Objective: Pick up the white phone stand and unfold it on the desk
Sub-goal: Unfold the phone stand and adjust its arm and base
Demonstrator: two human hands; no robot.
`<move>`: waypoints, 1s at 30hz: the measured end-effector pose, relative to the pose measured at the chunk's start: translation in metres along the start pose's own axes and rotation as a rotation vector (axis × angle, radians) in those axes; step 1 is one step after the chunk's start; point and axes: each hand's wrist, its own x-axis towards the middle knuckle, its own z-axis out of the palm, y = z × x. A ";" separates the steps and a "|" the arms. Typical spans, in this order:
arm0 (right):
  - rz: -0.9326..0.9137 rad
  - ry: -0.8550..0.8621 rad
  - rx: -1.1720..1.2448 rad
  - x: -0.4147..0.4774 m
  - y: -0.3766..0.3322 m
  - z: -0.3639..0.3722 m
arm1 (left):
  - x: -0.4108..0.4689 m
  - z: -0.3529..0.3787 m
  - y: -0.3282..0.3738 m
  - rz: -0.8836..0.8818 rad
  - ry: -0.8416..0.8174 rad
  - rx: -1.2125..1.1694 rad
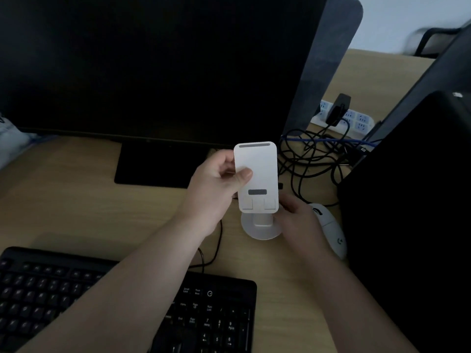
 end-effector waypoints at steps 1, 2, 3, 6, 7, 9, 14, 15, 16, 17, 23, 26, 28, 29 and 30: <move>-0.006 -0.012 -0.014 -0.001 0.001 0.000 | 0.000 -0.001 0.000 0.001 -0.005 -0.001; -0.007 -0.021 -0.031 -0.001 0.002 0.001 | -0.001 -0.001 -0.001 0.002 -0.005 -0.004; -0.006 -0.025 -0.056 0.000 0.004 0.001 | -0.001 -0.002 -0.001 0.002 -0.001 -0.006; -0.022 -0.034 -0.127 0.004 0.007 0.004 | -0.001 -0.003 0.000 0.017 0.006 0.036; -0.037 -0.041 -0.128 0.005 0.007 0.004 | 0.000 -0.004 0.001 0.024 0.004 0.055; -0.066 -0.051 -0.121 0.006 0.008 0.004 | 0.001 -0.004 0.001 0.029 0.003 0.069; -0.098 -0.019 -0.109 0.009 0.010 0.000 | 0.002 -0.005 0.004 0.056 -0.005 0.106; -0.100 -0.001 -0.107 0.010 0.010 -0.002 | 0.002 -0.005 0.005 0.060 -0.009 0.114; -0.098 0.021 -0.107 0.011 0.009 -0.004 | 0.002 -0.006 0.005 0.065 -0.011 0.121; -0.092 0.048 -0.112 0.012 0.008 -0.005 | 0.001 -0.006 0.006 0.070 -0.011 0.127; -0.115 0.196 -0.067 0.005 -0.007 -0.018 | -0.008 0.002 0.009 0.100 -0.024 0.217; -0.128 0.147 0.058 -0.006 -0.018 -0.022 | -0.012 0.003 0.006 0.080 -0.003 0.228; -0.131 0.055 0.111 -0.013 -0.024 -0.022 | -0.015 0.001 0.002 0.041 0.023 0.243; -0.132 0.011 0.109 -0.015 -0.026 -0.021 | -0.017 0.001 -0.002 0.000 0.027 0.240; -0.129 -0.018 0.088 -0.016 -0.028 -0.019 | -0.019 0.000 -0.004 -0.056 0.021 0.214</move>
